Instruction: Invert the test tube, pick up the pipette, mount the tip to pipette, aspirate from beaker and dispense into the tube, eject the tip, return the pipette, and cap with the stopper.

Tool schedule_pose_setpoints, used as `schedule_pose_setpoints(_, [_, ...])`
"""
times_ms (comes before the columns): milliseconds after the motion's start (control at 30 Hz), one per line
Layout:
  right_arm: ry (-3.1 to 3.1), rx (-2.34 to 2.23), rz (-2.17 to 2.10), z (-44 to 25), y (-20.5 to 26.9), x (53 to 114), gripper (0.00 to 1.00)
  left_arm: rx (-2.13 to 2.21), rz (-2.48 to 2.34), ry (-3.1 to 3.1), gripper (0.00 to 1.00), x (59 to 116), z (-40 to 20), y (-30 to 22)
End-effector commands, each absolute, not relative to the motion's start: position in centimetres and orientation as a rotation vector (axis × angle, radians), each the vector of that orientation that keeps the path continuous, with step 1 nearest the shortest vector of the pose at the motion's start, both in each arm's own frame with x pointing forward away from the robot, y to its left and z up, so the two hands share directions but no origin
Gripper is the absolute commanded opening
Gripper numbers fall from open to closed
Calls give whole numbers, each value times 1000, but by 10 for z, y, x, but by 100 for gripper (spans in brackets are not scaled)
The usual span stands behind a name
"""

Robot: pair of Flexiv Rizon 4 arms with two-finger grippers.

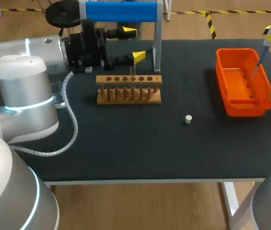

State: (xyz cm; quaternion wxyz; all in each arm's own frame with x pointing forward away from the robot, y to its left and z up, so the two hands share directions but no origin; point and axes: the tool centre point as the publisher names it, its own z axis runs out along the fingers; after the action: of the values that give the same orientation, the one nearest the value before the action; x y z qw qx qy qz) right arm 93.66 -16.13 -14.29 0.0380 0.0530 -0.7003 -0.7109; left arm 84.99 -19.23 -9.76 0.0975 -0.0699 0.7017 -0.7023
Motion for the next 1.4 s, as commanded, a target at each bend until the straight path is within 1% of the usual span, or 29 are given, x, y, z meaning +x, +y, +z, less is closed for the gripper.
schedule_pose_setpoints(33, [-2153,169,-2173,-141,-161,938,0,-209,-2078,2077,100,849,-97,-192])
schedule_pose_setpoints(767, [-2153,169,-2173,-141,-161,938,0,-209,-2078,2077,100,849,-97,-192])
schedule_pose_setpoints(900, [-2153,169,-2173,-141,-161,938,0,-254,-2044,2086,100,856,-88,-213])
schedule_pose_setpoints(1033, [-2153,169,-2173,-141,-161,938,0,-293,-2016,2107,100,866,-76,-244])
schedule_pose_setpoints(1400, [-2153,169,-2173,-141,-161,938,0,-293,-1955,2218,100,900,-44,-352])
